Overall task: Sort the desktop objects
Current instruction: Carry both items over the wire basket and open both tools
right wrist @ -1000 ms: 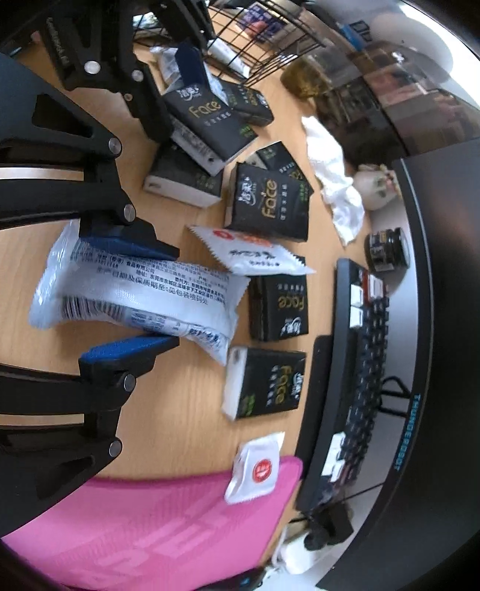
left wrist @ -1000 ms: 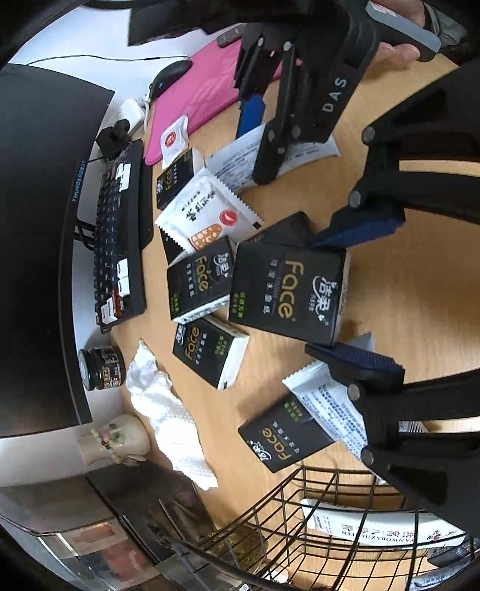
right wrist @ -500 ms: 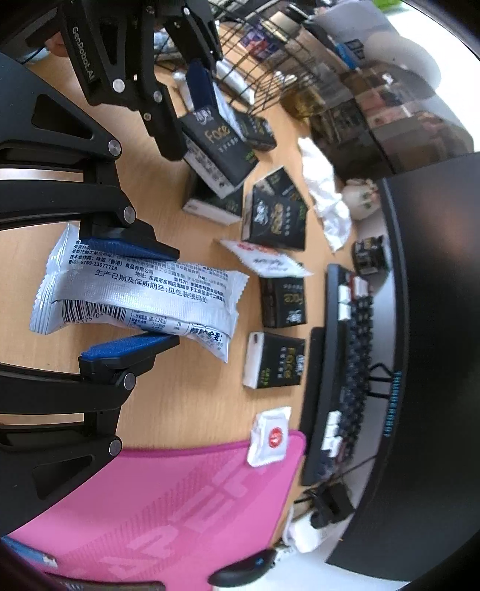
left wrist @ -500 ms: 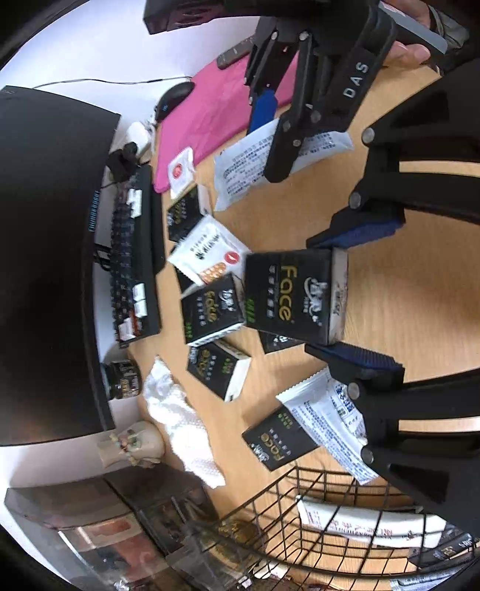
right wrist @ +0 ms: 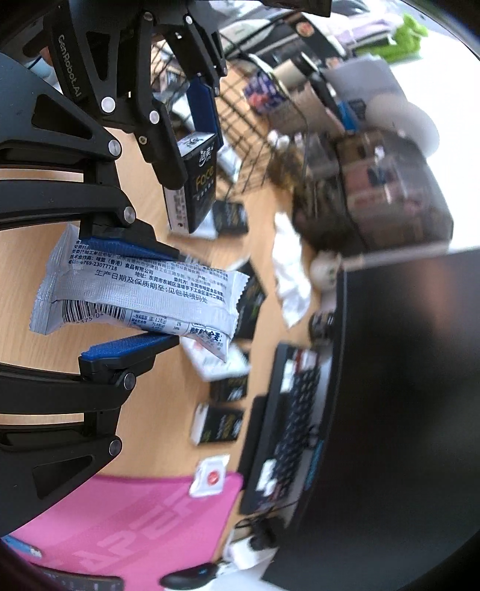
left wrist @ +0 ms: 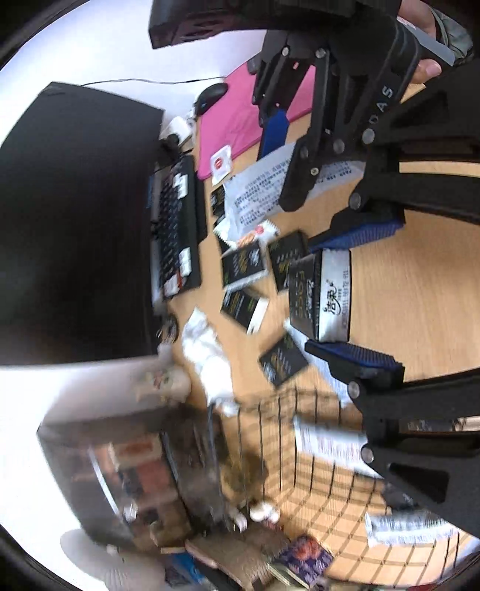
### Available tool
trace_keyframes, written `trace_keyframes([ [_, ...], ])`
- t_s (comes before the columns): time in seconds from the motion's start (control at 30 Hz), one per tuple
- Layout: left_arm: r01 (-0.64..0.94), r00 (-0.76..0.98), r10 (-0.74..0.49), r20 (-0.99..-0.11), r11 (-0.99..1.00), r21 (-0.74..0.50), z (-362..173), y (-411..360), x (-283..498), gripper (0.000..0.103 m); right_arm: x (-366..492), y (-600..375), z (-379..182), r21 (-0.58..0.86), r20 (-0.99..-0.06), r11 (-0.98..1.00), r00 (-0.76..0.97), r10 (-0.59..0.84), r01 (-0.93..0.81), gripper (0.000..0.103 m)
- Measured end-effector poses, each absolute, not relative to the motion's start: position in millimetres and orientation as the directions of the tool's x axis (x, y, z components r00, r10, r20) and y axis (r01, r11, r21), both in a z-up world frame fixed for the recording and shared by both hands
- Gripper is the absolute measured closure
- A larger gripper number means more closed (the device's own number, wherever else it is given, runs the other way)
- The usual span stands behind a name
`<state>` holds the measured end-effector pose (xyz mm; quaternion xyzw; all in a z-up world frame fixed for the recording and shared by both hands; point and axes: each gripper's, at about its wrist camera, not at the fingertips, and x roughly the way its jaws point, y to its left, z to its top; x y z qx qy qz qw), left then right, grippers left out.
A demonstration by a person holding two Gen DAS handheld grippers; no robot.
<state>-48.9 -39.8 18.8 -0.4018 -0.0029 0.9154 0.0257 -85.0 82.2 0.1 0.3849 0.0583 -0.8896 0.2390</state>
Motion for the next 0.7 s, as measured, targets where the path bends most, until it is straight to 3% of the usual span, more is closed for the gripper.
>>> trace_keyframes([
  [0.17,0.042,-0.718,-0.012,-0.696,-0.999,-0.027,43.4,-84.9,-25.1,0.050,-75.3,35.0,20.4,0.080,-0.686,-0.829,-0.573,-0.448,0.553,0.064],
  [0.3,0.031,-0.719,0.102,-0.688,-0.984,-0.178,51.6,-126.4,-3.0,0.050,-65.1,-5.6,30.2,0.076,-0.674,-0.781,-0.546,-0.498,0.620,0.064],
  [0.4,0.114,-0.756,-0.032,-0.653,-0.990,-0.083,65.3,-137.4,17.1,0.050,-55.0,-35.5,37.0,0.075,-0.663,-0.745,-0.525,-0.534,0.663,0.064],
  [0.7,0.265,-0.720,-0.148,-0.678,-0.961,-0.072,43.5,-209.5,41.8,0.050,-37.3,-100.1,36.9,0.072,-0.671,-0.681,-0.470,-0.573,0.728,0.064],
])
